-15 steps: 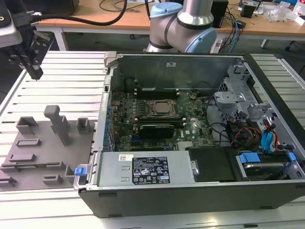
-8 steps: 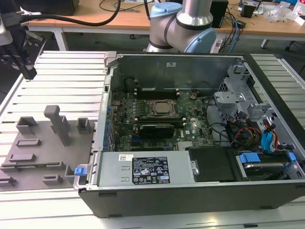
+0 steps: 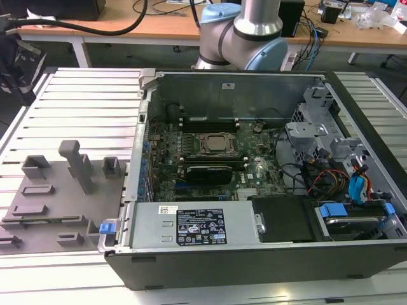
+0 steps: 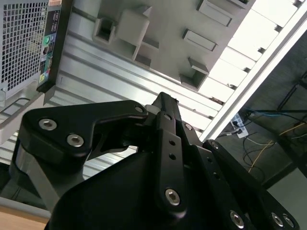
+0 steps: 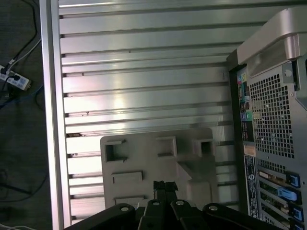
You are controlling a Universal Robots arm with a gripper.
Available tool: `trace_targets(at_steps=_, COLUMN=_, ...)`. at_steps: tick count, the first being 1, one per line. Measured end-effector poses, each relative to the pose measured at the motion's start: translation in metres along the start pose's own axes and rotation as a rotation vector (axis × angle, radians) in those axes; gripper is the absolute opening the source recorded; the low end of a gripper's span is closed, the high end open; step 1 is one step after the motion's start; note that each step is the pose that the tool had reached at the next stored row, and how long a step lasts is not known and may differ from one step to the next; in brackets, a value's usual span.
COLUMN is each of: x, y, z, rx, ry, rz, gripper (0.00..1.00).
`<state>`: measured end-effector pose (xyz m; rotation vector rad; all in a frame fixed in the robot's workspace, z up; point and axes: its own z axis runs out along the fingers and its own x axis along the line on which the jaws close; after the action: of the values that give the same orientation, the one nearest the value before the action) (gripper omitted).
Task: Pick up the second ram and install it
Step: 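Reach for the second ram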
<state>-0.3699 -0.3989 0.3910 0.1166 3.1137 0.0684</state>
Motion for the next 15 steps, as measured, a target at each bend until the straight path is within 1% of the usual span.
trace_targets(at_steps=1, x=0.0032, y=-0.0002, z=-0.0001, rx=0.0001, ry=0.0000, rz=0.000, gripper=0.11)
trace_targets(at_steps=5, x=0.0104, y=-0.0008, z=-0.0001, rx=0.0000, ry=0.0000, rz=0.000, gripper=0.11)
trace_targets(at_steps=7, x=0.0151, y=-0.0011, z=-0.0001, rx=0.0000, ry=0.0000, rz=0.000, gripper=0.11)
trace_targets(at_steps=9, x=0.0222, y=-0.0016, z=-0.0002, rx=0.0001, ry=0.0000, rz=0.000, gripper=0.11)
trace_targets(at_steps=10, x=0.0242, y=-0.0018, z=-0.0002, rx=0.0001, ry=0.0000, rz=0.000, gripper=0.11)
trace_targets(at_steps=11, x=0.0282, y=-0.0021, z=-0.0002, rx=0.0000, ry=0.0000, rz=0.000, gripper=0.11)
trace_targets(at_steps=13, x=0.0335, y=-0.0025, z=-0.0002, rx=0.0000, ry=0.0000, rz=0.000, gripper=0.11)
trace_targets(at_steps=15, x=0.0344, y=-0.0026, z=-0.0002, rx=0.0000, ry=0.0000, rz=0.000, gripper=0.11)
